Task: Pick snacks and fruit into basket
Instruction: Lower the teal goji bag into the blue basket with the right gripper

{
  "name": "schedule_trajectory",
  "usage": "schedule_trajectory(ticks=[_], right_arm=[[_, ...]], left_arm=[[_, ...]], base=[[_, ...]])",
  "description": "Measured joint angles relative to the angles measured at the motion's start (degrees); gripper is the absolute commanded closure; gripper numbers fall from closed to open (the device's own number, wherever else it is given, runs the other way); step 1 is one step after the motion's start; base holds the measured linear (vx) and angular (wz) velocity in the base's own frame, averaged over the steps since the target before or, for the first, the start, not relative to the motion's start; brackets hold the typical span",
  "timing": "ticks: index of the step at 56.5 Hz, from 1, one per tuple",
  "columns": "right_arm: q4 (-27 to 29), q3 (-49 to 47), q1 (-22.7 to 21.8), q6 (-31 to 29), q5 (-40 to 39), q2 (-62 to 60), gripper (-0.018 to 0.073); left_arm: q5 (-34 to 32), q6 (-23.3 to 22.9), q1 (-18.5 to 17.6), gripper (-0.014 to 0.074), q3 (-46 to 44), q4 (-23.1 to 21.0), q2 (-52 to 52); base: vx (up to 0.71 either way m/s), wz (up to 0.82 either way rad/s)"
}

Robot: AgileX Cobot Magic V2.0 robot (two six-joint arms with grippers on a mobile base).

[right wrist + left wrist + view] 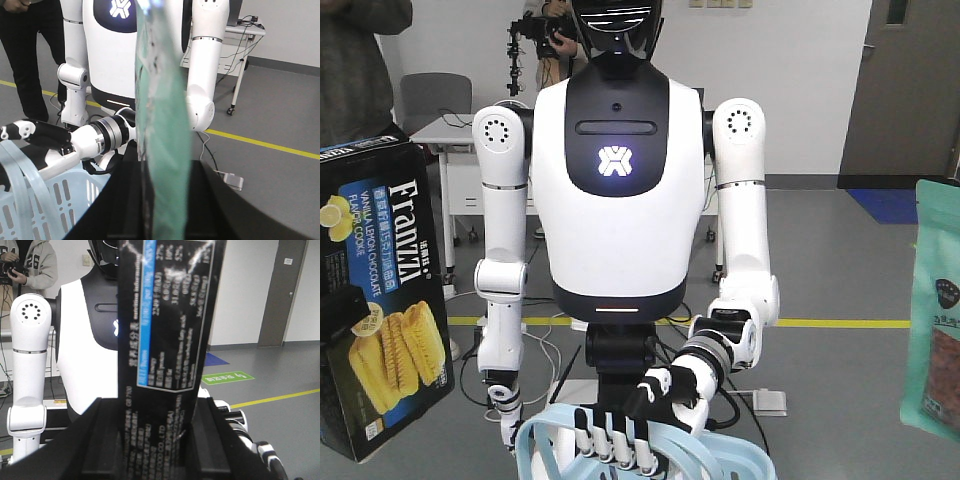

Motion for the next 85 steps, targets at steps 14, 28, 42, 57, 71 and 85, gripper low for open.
schedule_trajectory(ticks=[14, 28, 42, 57, 71, 85], right_arm=[[0.0, 0.0, 0.0, 0.0, 0.0, 0.0, 0.0568], [2.4, 0.0, 0.0, 0.0, 0.0, 0.0, 0.0568], [6.1, 0.0, 2.1, -0.1, 0.0, 0.8, 0.0568], [6.1, 0.0, 10.4, -11.0, 0.1, 3.8, 0.0568], [6.1, 0.0, 17.9, -23.4, 0.0, 4.1, 0.0568], [4.2, -0.7, 26.0, -32.5, -0.2, 8.1, 0.0568]], left_arm=[[0.0, 0.0, 0.0, 0.0594, 0.0, 0.0, 0.0], [0.3, 0.0, 0.0, 0.0594, 0.0, 0.0, 0.0], [2.9, 0.0, 0.0, 0.0594, 0.0, 0.4, 0.0], [2.8, 0.0, 0.0, 0.0594, 0.0, 4.4, 0.0], [0.2, 0.0, 0.0, 0.0594, 0.0, 5.4, 0.0], [-0.2, 0.0, 0.0, 0.0594, 0.0, 5.5, 0.0]], base=[[0.00, 0.00], [0.00, 0.00], [0.00, 0.00], [0.00, 0.00], [0.00, 0.00], [0.00, 0.00]])
